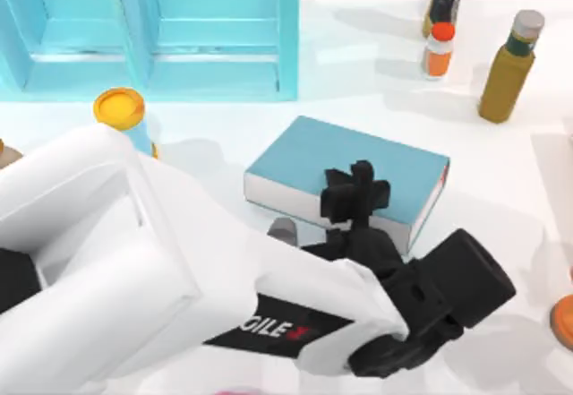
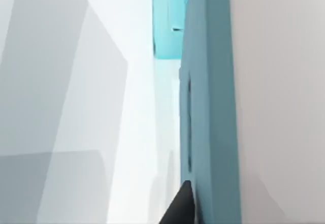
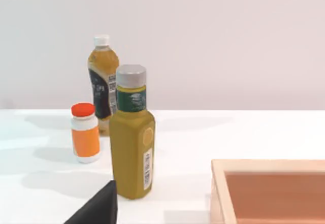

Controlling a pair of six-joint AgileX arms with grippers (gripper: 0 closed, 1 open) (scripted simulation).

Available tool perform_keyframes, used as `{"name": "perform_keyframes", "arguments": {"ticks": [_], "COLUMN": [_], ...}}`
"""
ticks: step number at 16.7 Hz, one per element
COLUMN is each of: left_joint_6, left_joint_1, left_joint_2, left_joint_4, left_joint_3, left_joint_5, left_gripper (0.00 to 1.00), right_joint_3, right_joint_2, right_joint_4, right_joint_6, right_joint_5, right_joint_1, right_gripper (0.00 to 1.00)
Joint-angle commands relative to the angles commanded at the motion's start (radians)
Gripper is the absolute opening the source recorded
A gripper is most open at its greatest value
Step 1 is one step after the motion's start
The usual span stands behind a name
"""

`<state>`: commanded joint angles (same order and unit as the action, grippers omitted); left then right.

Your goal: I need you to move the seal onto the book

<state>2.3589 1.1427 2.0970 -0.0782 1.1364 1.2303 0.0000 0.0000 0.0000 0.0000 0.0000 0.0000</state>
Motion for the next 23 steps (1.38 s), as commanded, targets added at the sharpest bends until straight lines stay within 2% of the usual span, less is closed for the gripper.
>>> {"name": "perform_keyframes", "arguments": {"ticks": [10, 20, 23], "left_joint_6": [0.0, 0.001, 0.066], "left_joint_1": [0.0, 0.001, 0.023], "left_joint_2": [0.0, 0.001, 0.007], "left_joint_4": [0.0, 0.002, 0.063], "left_joint_3": [0.0, -0.002, 0.018], "left_joint_5": [0.0, -0.001, 0.006], "left_gripper": [0.98, 1.0, 1.0], "right_joint_3": [0.0, 0.0, 0.0], "right_joint_2": [0.0, 0.0, 0.0], "right_joint_4": [0.0, 0.0, 0.0], "right_joint_6": [0.0, 0.0, 0.0], "right_joint_5": [0.0, 0.0, 0.0], "right_joint_1": [0.0, 0.0, 0.0], "right_gripper": [1.0, 1.0, 1.0]}}
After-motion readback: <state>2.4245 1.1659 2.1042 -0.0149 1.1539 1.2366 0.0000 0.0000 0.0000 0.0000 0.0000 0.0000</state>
